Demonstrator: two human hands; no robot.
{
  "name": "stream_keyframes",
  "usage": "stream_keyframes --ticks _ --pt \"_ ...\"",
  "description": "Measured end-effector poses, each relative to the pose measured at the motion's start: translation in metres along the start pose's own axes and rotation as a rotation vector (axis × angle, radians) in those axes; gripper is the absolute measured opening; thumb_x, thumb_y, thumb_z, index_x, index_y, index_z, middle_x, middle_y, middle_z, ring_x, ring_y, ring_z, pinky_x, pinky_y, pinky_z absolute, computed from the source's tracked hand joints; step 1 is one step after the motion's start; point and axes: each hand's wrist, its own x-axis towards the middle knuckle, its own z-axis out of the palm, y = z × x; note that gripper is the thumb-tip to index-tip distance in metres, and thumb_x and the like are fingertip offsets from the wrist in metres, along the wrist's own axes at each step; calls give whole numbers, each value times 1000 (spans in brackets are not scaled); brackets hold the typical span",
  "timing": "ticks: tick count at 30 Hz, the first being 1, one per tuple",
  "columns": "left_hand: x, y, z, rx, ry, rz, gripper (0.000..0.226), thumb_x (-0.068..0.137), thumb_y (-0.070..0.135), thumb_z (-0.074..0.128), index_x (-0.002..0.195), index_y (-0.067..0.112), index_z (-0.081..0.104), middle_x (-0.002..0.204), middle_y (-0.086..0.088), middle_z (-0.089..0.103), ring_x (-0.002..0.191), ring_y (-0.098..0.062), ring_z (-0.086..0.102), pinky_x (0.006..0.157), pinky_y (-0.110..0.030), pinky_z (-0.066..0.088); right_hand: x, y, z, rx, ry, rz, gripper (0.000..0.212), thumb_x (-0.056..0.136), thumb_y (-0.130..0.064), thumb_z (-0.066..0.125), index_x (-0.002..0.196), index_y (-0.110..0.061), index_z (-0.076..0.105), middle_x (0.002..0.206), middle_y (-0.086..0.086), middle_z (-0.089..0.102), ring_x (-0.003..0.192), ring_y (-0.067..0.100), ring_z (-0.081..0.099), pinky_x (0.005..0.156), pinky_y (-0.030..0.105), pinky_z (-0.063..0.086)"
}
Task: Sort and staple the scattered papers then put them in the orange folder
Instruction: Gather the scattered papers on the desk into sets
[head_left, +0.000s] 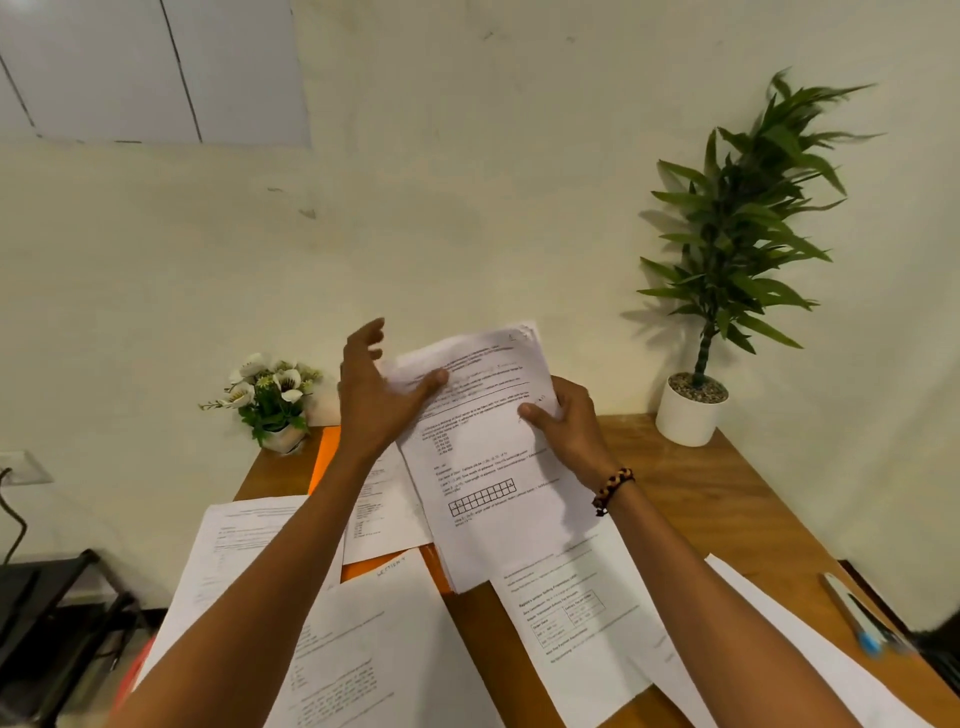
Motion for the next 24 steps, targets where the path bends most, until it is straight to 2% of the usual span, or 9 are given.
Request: stream_keyframes --ticks 2,5,7,9,11,15,20,24 --pt "-12 -11 2 -105 -144 -189 89 70 56 86 142 31 41 138 5 55 121 -15 56 95 -33 50 -1 1 -11 96 34 38 14 91 -11 74 104 -14 73 103 6 78 97 28 74 84 49 61" --pt "-29 -15 16 -355 -389 -357 64 79 52 79 133 24 58 126 4 70 116 -22 67 94 -38 56 -5 -2 -22 210 61 49 20 89 -3 74 102 -17 74 100 1 79 95 21 75 82 35 61" --pt "-36 -9 27 -551 -423 -434 42 89 36 73 127 18 66 120 -2 74 113 -27 70 95 -49 57 -8 1 -25 237 72 77 21 88 -1 75 103 -15 74 99 2 79 95 22 75 81 33 60" --pt "-38 -1 37 -654 -419 -493 31 94 26 68 123 15 67 118 -7 75 109 -30 71 94 -52 57 -11 1 -30 263 84 106 21 86 0 75 100 -16 74 95 0 80 90 20 76 78 33 60" --pt "-37 5 46 -671 -414 -505 32 95 25 68 124 13 67 118 -9 74 109 -31 71 95 -53 56 -13 2 -38 312 84 135 21 86 1 75 102 -13 73 95 0 80 90 21 76 76 32 60" --pt "-36 16 61 -730 -418 -500 37 97 25 66 127 5 63 120 -14 73 110 -34 70 97 -55 55 -16 2 -57 473 -6 262 35 86 0 74 121 2 67 118 19 73 109 40 70 94 51 57" --pt "-48 33 86 -738 -457 -465 41 95 31 68 127 6 62 119 -16 73 109 -35 70 94 -50 57 -23 5 -56 393 23 239 27 90 -11 75 116 -14 68 118 14 74 108 32 71 91 50 59" --pt "-76 16 107 -573 -481 -491 50 89 41 74 130 15 62 117 -8 74 105 -27 73 91 -50 59 -43 28 -38 292 53 285 25 90 -22 75 111 -27 64 118 5 73 107 22 71 85 38 62"
